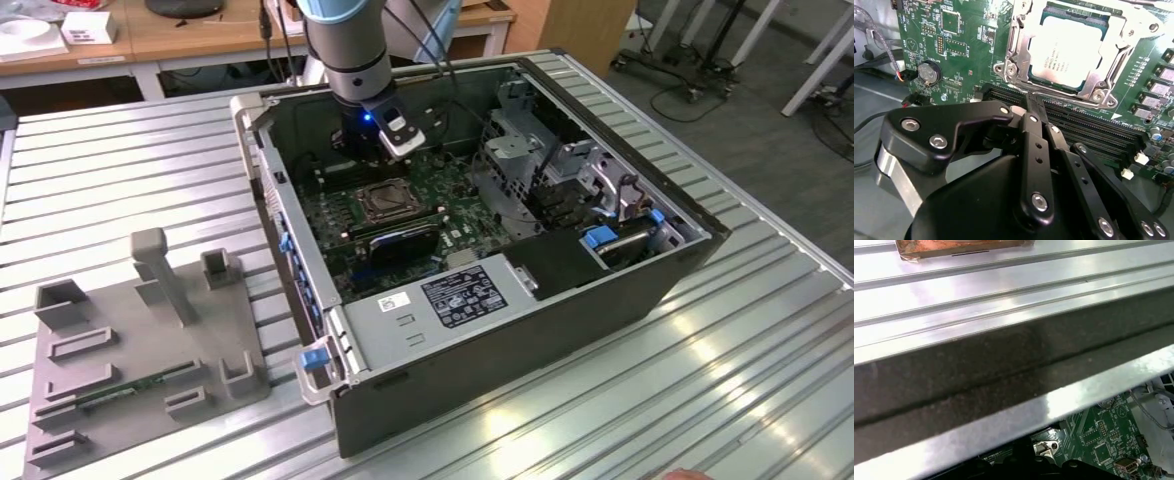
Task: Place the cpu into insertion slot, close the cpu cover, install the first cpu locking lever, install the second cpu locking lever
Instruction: 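Install the first cpu locking lever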
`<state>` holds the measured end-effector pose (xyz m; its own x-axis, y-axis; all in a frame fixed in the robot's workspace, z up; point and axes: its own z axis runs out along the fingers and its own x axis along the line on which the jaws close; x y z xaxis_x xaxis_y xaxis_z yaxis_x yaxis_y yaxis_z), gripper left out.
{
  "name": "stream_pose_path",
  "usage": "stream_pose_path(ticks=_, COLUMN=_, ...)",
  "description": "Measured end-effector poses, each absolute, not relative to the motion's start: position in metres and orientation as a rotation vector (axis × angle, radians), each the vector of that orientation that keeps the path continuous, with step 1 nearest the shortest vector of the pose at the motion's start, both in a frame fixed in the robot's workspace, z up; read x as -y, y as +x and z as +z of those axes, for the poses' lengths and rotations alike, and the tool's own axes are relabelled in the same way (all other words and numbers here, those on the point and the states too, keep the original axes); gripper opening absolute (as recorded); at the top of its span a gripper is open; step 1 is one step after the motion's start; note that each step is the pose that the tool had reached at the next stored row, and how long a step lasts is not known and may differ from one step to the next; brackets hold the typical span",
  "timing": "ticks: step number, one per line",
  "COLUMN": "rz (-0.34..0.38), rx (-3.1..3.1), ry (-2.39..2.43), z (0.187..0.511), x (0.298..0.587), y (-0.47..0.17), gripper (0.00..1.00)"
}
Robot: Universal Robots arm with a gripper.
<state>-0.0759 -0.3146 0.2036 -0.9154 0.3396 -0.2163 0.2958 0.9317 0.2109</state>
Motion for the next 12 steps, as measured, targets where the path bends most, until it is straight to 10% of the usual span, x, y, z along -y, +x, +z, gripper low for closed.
stream_pose_path(ticks=12, rz=0.227, rx=-2.901, ry=0.391, z=0.2062, x=0.3146, y=-0.0759, gripper=0.1)
